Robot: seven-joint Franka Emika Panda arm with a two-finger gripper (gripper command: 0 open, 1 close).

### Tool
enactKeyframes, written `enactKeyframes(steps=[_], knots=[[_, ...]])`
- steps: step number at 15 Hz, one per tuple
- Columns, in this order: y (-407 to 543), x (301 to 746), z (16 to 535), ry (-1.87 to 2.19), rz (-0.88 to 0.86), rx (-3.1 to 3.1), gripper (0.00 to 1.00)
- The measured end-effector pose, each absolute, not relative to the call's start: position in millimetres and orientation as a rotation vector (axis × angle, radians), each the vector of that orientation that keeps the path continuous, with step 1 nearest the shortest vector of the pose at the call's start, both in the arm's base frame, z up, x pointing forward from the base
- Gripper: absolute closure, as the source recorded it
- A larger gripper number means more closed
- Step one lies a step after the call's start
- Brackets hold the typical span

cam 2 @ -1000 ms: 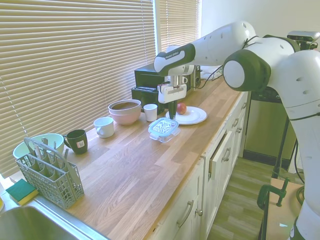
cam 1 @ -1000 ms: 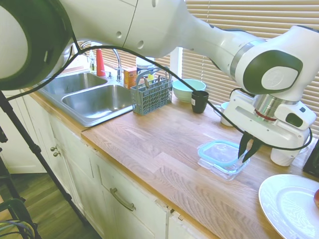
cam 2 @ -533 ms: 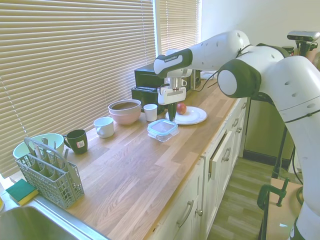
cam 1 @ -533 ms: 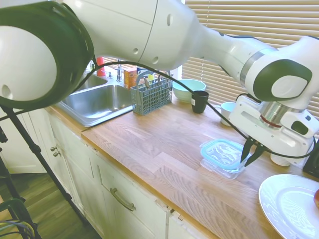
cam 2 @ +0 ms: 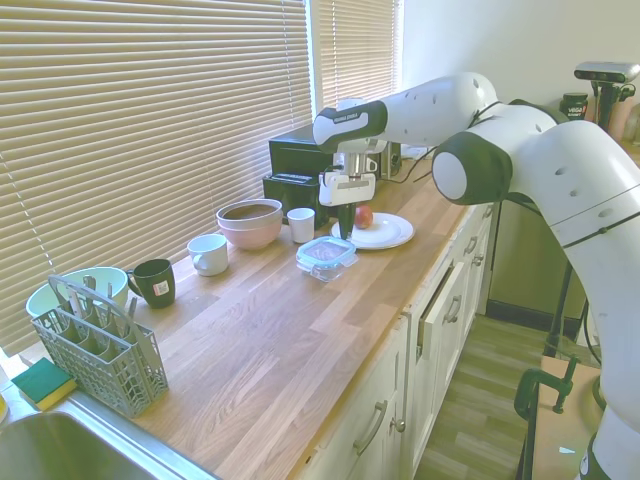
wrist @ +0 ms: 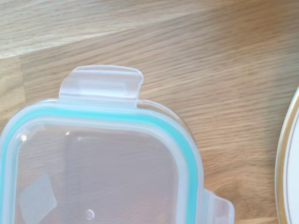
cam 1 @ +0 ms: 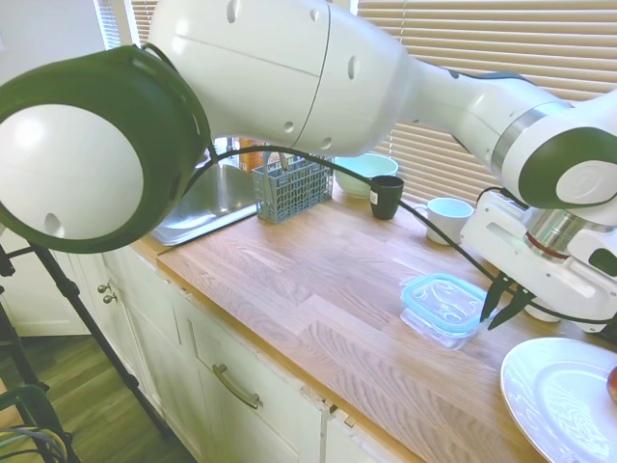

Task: Cover the lid of the food container

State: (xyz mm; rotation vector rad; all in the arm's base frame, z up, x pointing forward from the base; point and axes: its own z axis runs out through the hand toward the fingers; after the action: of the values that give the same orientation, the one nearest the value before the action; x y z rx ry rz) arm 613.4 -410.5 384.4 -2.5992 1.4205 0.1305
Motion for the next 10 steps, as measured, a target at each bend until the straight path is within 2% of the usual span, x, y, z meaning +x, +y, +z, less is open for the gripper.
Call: enactKeyframes(steps=[10], knots=[[-406.9, 621.1, 381.0, 1.405, 0.125, -2.613, 1.0]])
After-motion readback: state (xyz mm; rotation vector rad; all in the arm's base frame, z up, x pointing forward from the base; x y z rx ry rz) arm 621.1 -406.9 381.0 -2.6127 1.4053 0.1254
